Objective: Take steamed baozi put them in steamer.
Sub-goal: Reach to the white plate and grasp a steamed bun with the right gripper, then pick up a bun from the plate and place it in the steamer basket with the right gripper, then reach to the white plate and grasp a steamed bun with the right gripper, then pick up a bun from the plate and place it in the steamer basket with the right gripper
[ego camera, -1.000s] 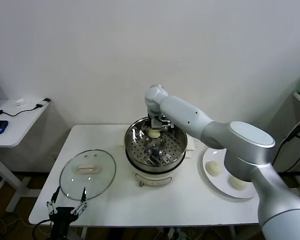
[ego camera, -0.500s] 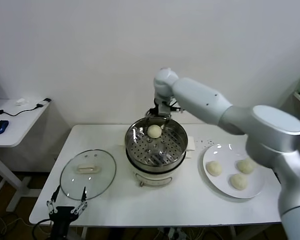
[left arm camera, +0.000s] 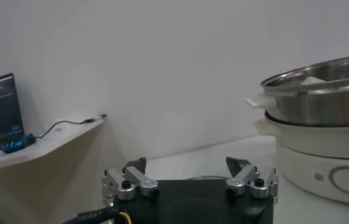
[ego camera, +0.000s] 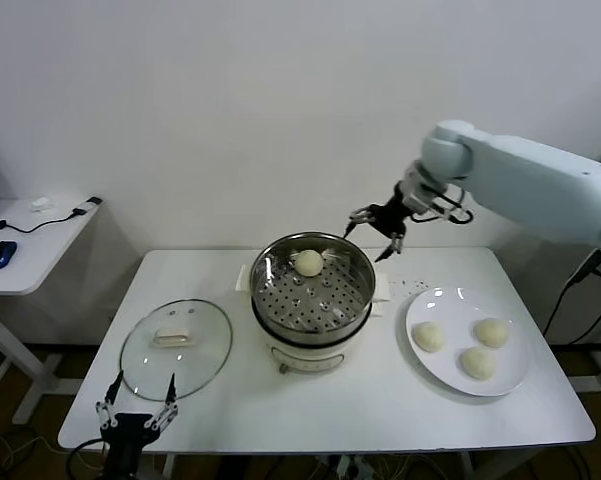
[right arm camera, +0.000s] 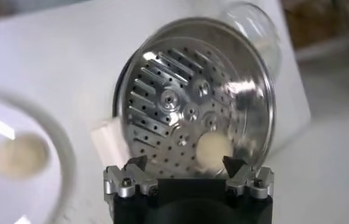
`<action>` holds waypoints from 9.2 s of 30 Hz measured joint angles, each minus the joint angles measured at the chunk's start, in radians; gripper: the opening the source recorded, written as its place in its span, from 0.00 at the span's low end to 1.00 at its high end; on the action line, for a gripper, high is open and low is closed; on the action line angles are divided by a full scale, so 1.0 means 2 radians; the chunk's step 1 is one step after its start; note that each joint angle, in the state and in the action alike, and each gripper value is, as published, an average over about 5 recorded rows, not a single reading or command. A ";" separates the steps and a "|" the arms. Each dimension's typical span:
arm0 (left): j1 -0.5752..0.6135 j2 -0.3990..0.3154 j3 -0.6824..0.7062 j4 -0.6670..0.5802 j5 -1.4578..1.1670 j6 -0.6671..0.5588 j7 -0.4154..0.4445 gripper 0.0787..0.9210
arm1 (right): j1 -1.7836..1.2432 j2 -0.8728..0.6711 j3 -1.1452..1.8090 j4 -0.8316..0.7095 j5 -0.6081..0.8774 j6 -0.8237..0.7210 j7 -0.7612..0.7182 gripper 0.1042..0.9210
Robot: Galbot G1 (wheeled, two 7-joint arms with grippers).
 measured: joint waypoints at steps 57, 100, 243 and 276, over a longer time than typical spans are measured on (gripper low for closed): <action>0.008 -0.006 -0.001 0.015 0.012 -0.004 -0.004 0.88 | -0.216 0.013 0.090 -0.097 -0.049 -0.301 -0.027 0.60; 0.022 0.004 0.013 0.001 0.012 -0.021 0.001 0.88 | 0.081 0.229 -0.101 -0.103 0.254 -0.347 0.004 0.54; 0.035 -0.017 0.019 0.015 0.035 -0.009 -0.004 0.88 | -0.082 -0.047 0.044 -0.015 -0.124 -0.119 -0.084 0.56; 0.026 -0.020 0.022 0.023 0.041 -0.006 -0.003 0.88 | -0.006 0.238 -0.002 0.037 -0.259 0.161 -0.085 0.57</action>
